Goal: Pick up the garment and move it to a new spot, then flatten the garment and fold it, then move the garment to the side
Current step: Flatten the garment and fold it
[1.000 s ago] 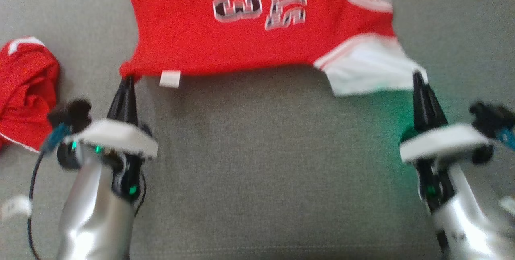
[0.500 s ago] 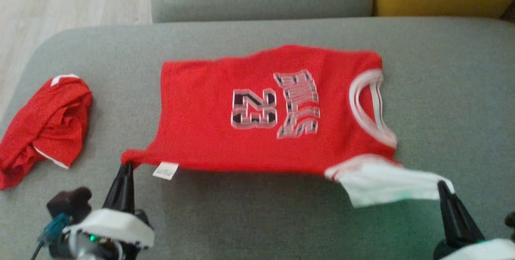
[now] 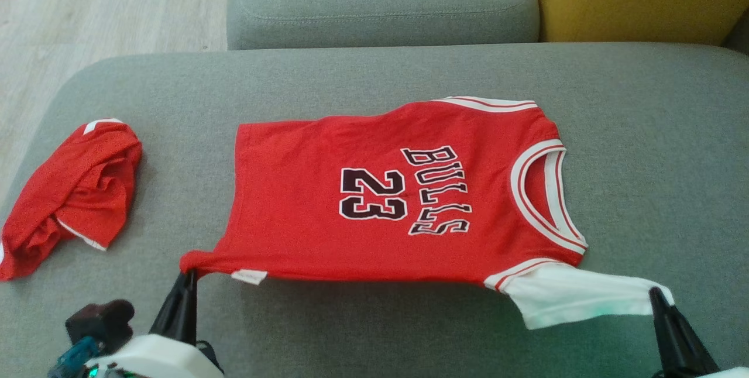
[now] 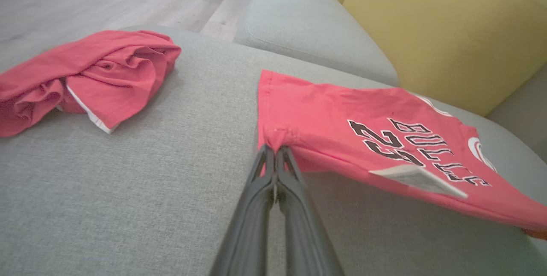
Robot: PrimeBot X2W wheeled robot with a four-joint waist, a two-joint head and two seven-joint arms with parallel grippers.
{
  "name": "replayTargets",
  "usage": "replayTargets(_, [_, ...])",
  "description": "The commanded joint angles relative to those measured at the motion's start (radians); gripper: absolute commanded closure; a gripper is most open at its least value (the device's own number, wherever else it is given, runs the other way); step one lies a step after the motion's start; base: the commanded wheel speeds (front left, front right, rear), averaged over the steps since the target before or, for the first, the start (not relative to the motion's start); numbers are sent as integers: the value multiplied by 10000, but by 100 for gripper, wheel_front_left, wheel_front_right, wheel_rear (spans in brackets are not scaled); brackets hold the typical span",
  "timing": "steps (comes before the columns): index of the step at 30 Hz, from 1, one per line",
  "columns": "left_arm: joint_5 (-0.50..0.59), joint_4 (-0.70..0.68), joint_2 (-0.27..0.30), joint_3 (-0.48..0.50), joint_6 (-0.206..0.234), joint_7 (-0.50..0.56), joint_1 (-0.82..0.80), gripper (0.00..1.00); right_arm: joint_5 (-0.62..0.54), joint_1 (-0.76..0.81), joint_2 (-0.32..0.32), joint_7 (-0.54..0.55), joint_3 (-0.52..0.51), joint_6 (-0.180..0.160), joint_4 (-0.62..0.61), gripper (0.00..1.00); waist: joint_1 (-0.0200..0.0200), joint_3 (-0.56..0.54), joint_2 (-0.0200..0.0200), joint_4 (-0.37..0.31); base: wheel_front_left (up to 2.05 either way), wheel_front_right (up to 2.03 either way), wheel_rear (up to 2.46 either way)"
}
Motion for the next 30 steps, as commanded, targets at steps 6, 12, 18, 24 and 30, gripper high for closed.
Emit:
replayTargets(6, [26,-243,418,64,-85,731,-514,100,-207,-665,-155,468,165,77,118,100,1,209,-1,18,0,0,0])
replayTargets(12, [-303,578,778,-100,-442,1789,-1307,100,-577,-1854,-155,1150,399,77,1068,100,1,628,-1,34,0,0,0])
replayTargets(18, [-831,1361,1059,-112,-875,2617,-2422,100,-867,-3512,-155,1623,541,77,1995,100,1,1243,-1,33,0,0,0])
replayTargets(24, [-1307,2236,1217,-73,-1183,3018,-3725,100,-1130,-5230,-168,1703,623,77,3111,100,1,1733,-1,58,0,0,0])
replayTargets(30, [-1602,3217,1260,-115,-1380,3016,-4579,100,-1196,-6270,-302,1475,675,77,4474,100,1,2051,-1,102,0,0,0])
